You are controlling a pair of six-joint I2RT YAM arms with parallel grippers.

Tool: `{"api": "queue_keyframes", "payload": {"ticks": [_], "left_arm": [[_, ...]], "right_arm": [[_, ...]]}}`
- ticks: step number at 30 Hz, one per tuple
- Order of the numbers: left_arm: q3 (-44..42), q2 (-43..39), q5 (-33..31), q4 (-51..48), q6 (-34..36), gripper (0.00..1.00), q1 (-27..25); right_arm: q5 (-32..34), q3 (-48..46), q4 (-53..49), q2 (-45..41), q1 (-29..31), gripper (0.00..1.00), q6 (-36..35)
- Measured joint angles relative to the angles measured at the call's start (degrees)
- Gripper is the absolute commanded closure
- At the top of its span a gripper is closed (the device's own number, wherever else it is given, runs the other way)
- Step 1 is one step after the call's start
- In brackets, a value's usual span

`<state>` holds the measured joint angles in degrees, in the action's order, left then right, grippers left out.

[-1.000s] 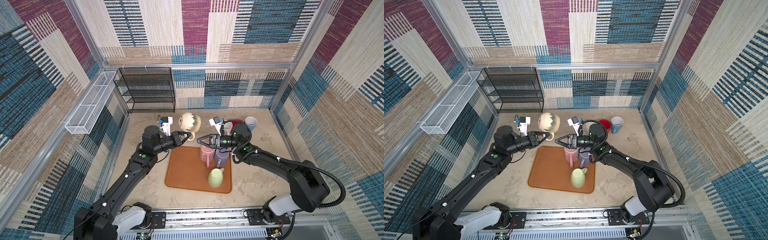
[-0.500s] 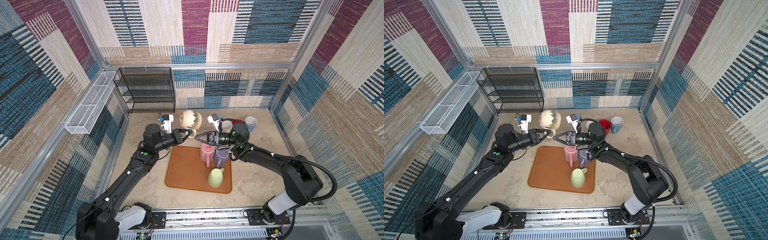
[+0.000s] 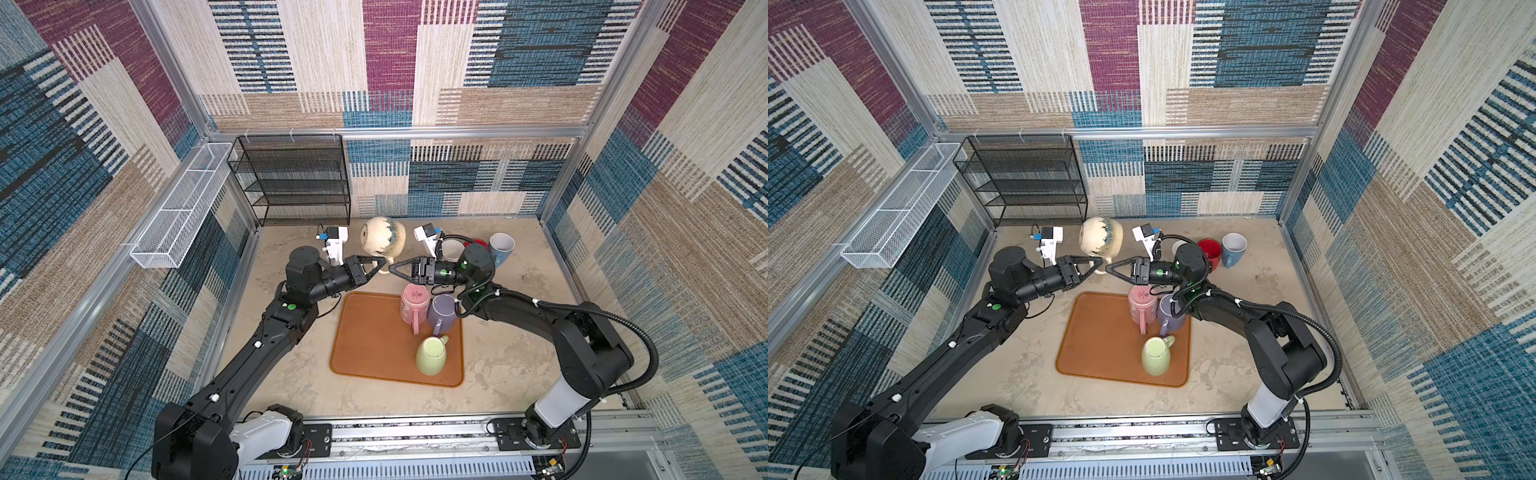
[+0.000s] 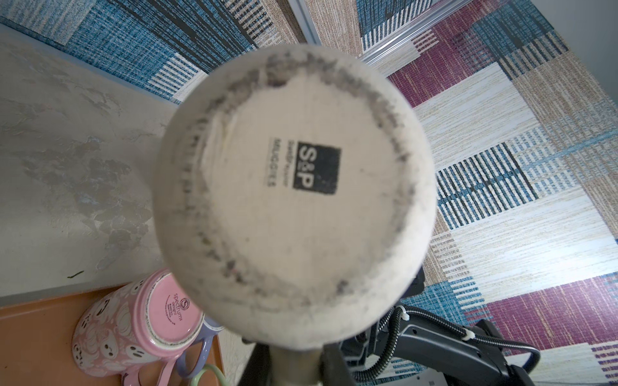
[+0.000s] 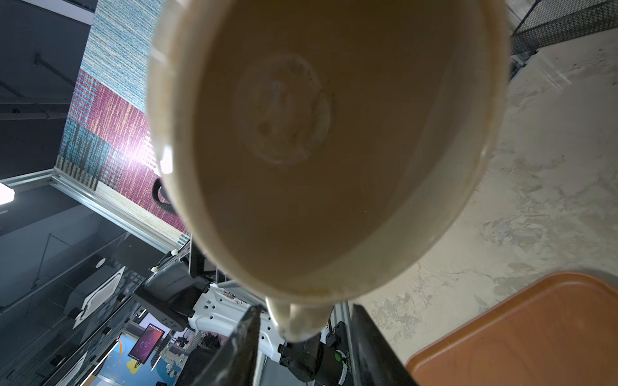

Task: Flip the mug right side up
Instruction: 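Grasp the cream mug's rim with the right gripper beside the left gripper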

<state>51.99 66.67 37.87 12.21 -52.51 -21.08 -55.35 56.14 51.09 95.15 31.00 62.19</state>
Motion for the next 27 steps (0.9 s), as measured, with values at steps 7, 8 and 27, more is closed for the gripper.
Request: {"api": "queue_keyframes", "payload": {"ticks": [7,8,27], "left_arm": [[-0.04,0.74,0.02,1.60,-0.20,1.00,-0.33],[-0.11,0.92,0.00,1.90,-0.24,1.00,-0.35],[-1.44,3.87,-0.46,7.06,-1.33,1.00,-0.76]], "right_arm": [[0.59,1.40,2.10,1.79,0.00,0.56,2.14],[0.72,1.53,2.21,1.97,-0.02,0.56,2.25],[1.38,2.97,4.87,4.04,-0.22,0.69,5.81]]}}
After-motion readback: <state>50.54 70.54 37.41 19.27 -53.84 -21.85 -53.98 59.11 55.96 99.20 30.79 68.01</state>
